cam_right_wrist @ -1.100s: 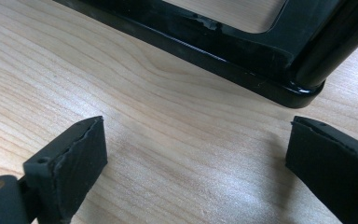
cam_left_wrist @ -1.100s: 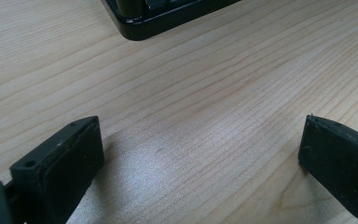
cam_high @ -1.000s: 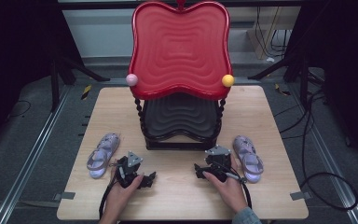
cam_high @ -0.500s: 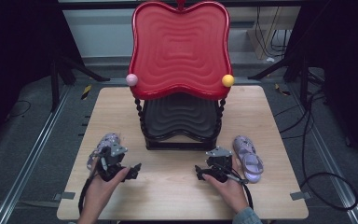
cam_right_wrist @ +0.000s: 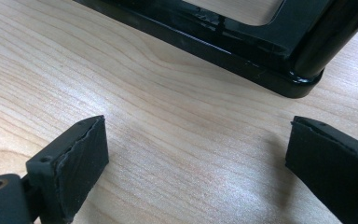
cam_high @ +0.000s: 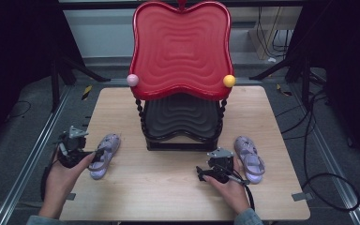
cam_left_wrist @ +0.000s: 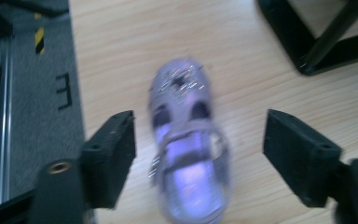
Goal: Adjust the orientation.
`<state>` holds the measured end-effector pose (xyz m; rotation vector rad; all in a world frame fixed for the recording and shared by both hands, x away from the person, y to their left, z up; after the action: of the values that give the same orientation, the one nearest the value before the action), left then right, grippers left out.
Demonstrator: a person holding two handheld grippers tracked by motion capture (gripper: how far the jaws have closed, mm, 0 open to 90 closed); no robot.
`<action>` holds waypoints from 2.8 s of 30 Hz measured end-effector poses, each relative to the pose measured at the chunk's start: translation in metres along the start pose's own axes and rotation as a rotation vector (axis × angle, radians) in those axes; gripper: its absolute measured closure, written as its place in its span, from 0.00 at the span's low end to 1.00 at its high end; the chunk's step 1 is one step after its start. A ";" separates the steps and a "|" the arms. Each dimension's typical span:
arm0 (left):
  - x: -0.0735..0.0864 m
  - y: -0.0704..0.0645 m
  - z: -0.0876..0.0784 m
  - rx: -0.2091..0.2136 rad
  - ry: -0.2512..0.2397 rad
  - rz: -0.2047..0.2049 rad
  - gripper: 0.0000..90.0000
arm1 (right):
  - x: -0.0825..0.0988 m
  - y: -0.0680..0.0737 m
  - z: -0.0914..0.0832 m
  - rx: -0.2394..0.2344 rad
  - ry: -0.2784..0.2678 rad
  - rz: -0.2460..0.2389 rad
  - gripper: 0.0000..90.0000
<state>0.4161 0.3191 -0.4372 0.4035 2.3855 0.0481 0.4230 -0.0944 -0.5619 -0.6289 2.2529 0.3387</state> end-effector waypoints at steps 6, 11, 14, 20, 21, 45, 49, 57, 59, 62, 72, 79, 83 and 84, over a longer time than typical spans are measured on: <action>0.015 0.022 0.011 -0.003 0.120 0.008 0.41 | 0.000 0.000 0.000 0.001 -0.001 -0.002 0.07; 0.030 0.025 0.027 0.028 0.251 0.031 0.46 | 0.000 0.000 0.000 0.001 -0.001 -0.001 0.07; 0.033 0.024 0.037 0.030 0.301 0.061 0.51 | 0.000 0.000 0.000 0.000 -0.001 -0.002 0.07; 0.041 0.024 0.058 0.065 0.393 0.056 0.61 | 0.000 0.000 0.000 0.001 -0.001 -0.002 0.07; 0.041 0.024 0.058 0.065 0.393 0.056 0.62 | 0.000 0.000 0.000 0.001 -0.001 -0.002 0.07; 0.039 -0.013 0.018 0.215 0.317 0.172 0.93 | 0.000 0.000 0.000 0.000 -0.001 -0.003 0.07; 0.027 -0.058 0.013 0.254 0.284 0.284 0.93 | 0.000 0.000 0.000 0.000 -0.001 -0.003 0.07; 0.021 -0.111 0.037 0.296 0.277 0.373 0.93 | 0.000 0.000 0.000 -0.003 -0.001 -0.005 0.07; 0.025 -0.117 0.041 0.317 0.290 0.384 0.92 | 0.000 0.000 0.000 -0.003 -0.001 -0.005 0.07; 0.031 -0.117 0.045 0.326 0.292 0.381 0.92 | 0.000 0.000 0.000 -0.002 -0.001 -0.005 0.07; 0.032 -0.112 0.031 0.278 0.243 0.419 0.76 | 0.000 0.000 0.000 -0.003 -0.001 -0.005 0.07; 0.028 -0.115 -0.011 0.261 0.170 0.430 0.64 | 0.000 0.000 0.000 -0.004 0.000 -0.005 0.07; 0.037 -0.131 -0.019 0.273 0.174 0.468 0.62 | 0.000 0.000 0.000 -0.006 0.000 -0.009 0.07; 0.037 -0.135 -0.020 0.280 0.176 0.479 0.61 | 0.000 0.000 0.000 -0.006 0.000 -0.008 0.07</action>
<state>0.3393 0.2037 -0.4656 1.1390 2.4175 -0.0344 0.4226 -0.0949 -0.5619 -0.6408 2.2501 0.3419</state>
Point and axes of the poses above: each handheld gripper's, and its own axes: z roughly forward along the jaws, x roughly out of its underside, y roughly to its left, the point moved 7 cm from there along z, roughly forward along the jaws, and after that the axes turned 4 degrees about -x, right-handed, at the moved point
